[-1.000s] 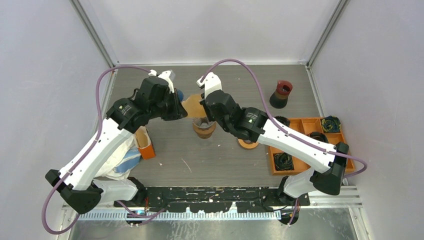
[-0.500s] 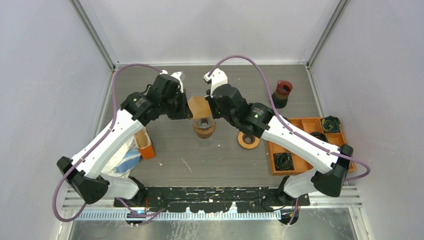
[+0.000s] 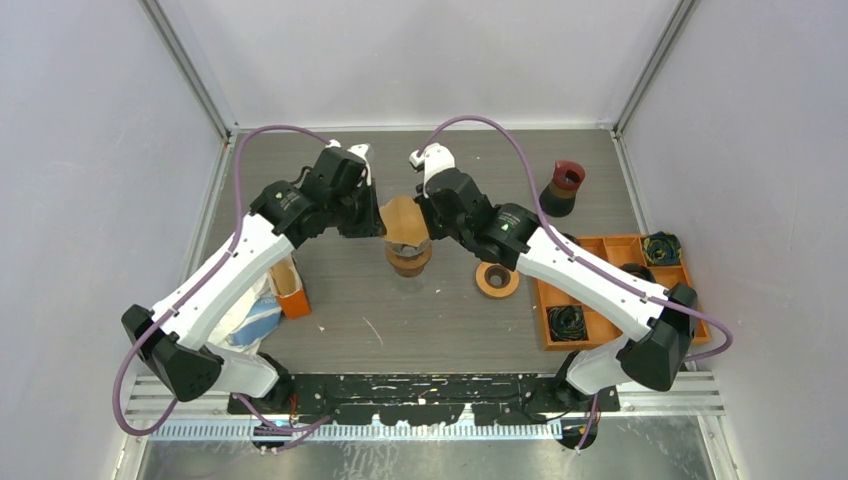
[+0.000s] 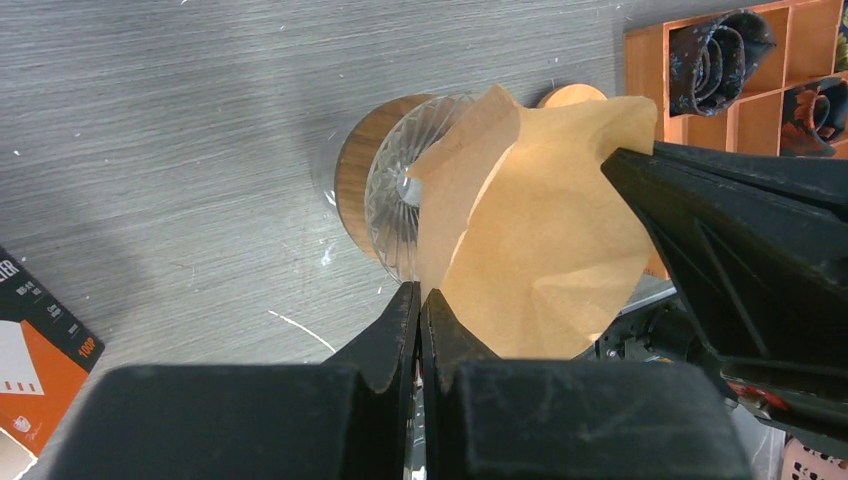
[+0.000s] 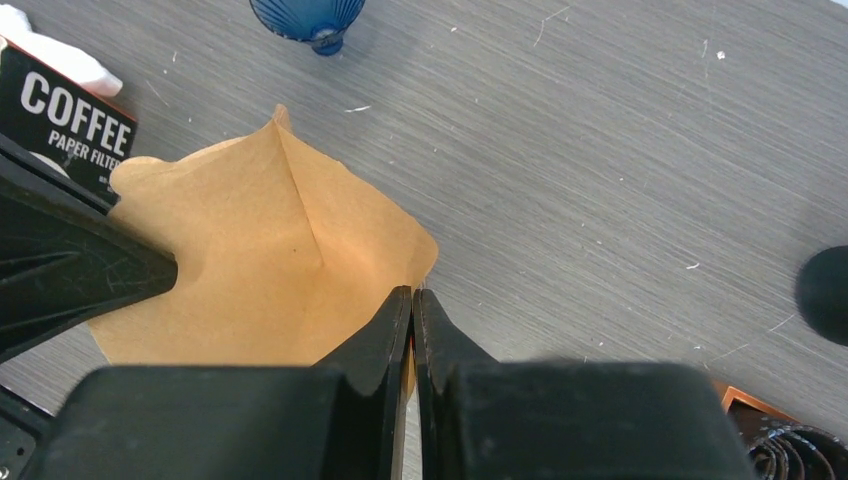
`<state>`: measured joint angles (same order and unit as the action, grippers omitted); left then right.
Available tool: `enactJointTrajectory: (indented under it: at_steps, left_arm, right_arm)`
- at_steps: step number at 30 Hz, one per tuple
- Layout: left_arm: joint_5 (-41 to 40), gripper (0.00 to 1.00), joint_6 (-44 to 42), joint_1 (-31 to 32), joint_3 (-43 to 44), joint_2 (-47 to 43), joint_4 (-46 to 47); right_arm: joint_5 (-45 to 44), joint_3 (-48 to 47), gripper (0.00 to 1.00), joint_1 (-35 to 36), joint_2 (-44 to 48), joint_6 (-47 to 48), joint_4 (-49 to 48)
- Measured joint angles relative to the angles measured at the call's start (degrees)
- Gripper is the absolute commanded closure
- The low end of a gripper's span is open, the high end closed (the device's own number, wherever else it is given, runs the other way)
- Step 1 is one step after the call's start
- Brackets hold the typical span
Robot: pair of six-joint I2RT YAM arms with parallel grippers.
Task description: Place the coffee filter in the dripper
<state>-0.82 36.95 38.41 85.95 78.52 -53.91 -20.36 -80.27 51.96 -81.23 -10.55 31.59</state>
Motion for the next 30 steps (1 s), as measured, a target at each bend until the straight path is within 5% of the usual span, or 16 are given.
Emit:
enactJointTrajectory:
  at_steps: [18,24,30]
  left_arm:
    - [-0.02,0.89,-0.02,0.0,0.0,3.89,0.11]
    - [-0.22,0.78,-0.22,0.0,0.0,3.89,0.07]
    - [-0.94,0.55,-1.05,0.0,0.0,3.89,-0.02]
  right_arm:
    - [1.62,1.49,0.89,-0.35,-1.01,-0.24,-0.35]
    - [1.7,1.95,0.81,-0.46,-2.19,-0.33,-0.31]
    - [2.01,2.16,0.67,-0.46,-2.32,-0.39,-0.35]
